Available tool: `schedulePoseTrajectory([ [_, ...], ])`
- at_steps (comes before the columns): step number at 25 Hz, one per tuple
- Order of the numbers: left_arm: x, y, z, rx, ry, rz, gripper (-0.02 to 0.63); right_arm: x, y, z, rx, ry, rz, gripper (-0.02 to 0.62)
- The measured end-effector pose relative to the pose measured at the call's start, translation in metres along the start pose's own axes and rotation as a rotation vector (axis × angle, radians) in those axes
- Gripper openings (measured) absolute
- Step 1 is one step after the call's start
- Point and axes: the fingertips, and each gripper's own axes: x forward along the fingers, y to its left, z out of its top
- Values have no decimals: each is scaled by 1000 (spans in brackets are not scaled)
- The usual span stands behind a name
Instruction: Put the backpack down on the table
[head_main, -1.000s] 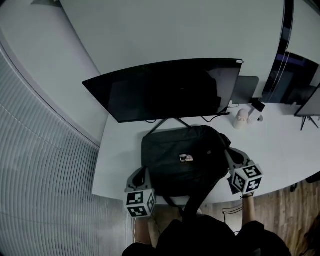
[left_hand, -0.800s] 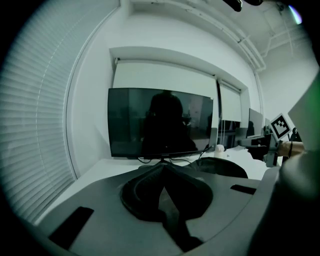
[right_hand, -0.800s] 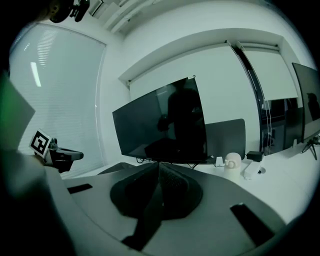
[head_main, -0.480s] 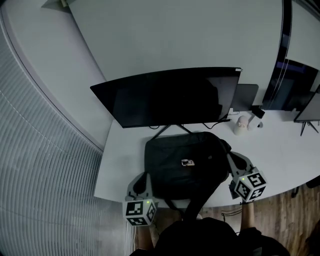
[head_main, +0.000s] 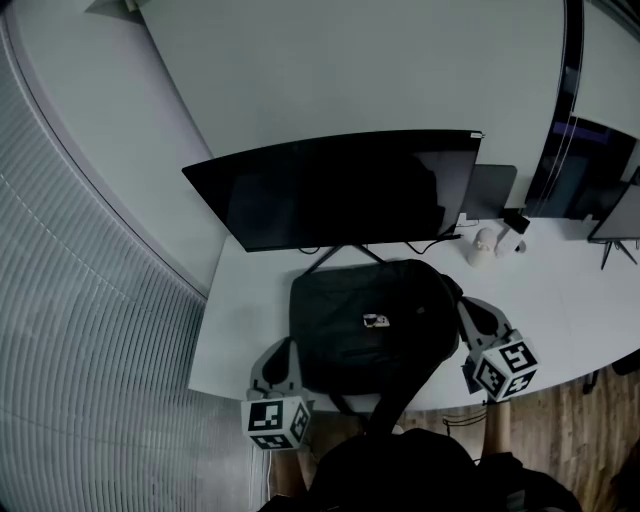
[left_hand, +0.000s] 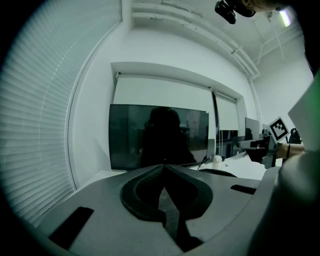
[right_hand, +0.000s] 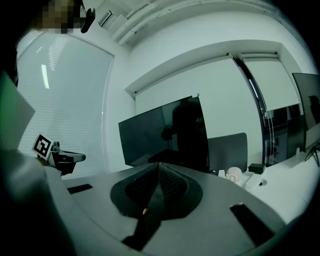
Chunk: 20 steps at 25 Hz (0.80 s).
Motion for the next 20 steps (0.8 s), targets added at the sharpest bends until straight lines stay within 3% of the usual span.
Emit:
schedulePoseTrajectory([
  [20,1,-3,-1,29,4,-15,15,-3,-3,6,-45,-24,-15,12],
])
